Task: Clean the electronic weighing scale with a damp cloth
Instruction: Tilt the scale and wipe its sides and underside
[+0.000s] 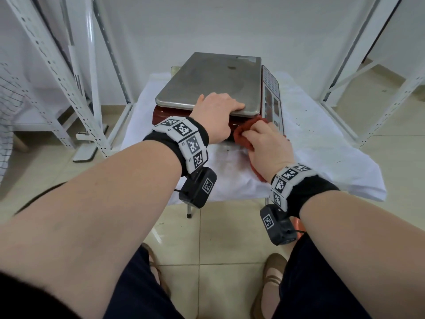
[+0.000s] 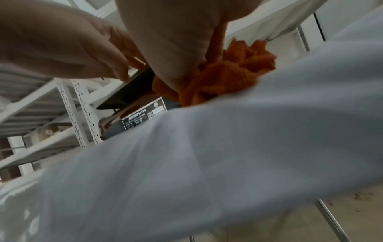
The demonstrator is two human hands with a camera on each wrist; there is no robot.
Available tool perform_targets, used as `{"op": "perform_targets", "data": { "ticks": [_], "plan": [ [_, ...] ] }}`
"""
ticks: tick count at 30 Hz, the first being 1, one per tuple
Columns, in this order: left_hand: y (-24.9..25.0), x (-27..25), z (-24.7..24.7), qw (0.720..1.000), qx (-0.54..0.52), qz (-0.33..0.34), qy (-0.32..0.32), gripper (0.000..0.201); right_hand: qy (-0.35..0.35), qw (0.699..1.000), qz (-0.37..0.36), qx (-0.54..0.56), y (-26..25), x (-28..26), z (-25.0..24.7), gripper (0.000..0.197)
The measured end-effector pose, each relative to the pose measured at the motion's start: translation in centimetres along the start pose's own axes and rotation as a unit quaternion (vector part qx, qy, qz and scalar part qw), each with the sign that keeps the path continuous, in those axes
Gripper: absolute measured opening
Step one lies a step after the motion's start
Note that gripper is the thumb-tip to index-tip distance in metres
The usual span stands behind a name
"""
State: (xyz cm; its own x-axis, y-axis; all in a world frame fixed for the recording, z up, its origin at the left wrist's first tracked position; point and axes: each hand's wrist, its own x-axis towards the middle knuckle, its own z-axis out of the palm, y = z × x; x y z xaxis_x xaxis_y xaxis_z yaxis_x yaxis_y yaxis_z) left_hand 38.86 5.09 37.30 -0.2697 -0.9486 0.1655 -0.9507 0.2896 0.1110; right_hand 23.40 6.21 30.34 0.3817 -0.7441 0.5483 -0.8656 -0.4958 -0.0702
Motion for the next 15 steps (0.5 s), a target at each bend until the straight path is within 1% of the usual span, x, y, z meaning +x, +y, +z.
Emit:
{"op": "perform_targets", "data": {
  "ticks": [2, 3, 5, 7, 9, 11, 13, 15],
  "plan": [
    [0.0, 0.0, 0.1, 1.0, -0.005, 0.0, 0.002, 0.064, 0.044, 0.999, -0.012, 0.003, -0.1, 0.7, -0.8, 0.013],
    [0.0, 0.1, 0.2, 1.0, -0.009, 0.002, 0.003, 0.064, 0.047, 0.999, -0.021, -0.002, -0.1, 0.9, -1.0, 0.014],
    [-0.2, 0.3, 0.3, 1.0, -0.014, 0.004, 0.008, 0.064, 0.01, 0.999, -0.042, -0.021, 0.1, 0.9, -0.6, 0.016],
    [-0.2, 0.3, 0.4, 1.0, -0.016, 0.003, 0.007, 0.065, -0.056, 0.995, -0.062, -0.058, -0.1, 0.5, -0.1, 0.015],
    [-0.1, 0.2, 0.3, 1.0, -0.018, 0.0, 0.003, 0.066, -0.13, 0.986, -0.049, -0.092, -0.6, 0.0, 0.1, 0.015],
    [0.0, 0.1, 0.1, 1.0, -0.017, -0.002, 0.0, 0.065, -0.183, 0.976, -0.036, -0.113, -0.9, 0.0, 0.0, 0.025],
    [0.1, 0.1, 0.0, 1.0, -0.017, -0.003, -0.002, 0.063, -0.193, 0.972, -0.045, -0.127, -1.2, 0.4, -0.4, 0.028],
    [0.2, 0.2, 0.0, 1.0, -0.02, -0.005, -0.002, 0.061, -0.167, 0.975, -0.072, -0.13, -1.5, 0.9, -0.5, 0.029]
  ]
}}
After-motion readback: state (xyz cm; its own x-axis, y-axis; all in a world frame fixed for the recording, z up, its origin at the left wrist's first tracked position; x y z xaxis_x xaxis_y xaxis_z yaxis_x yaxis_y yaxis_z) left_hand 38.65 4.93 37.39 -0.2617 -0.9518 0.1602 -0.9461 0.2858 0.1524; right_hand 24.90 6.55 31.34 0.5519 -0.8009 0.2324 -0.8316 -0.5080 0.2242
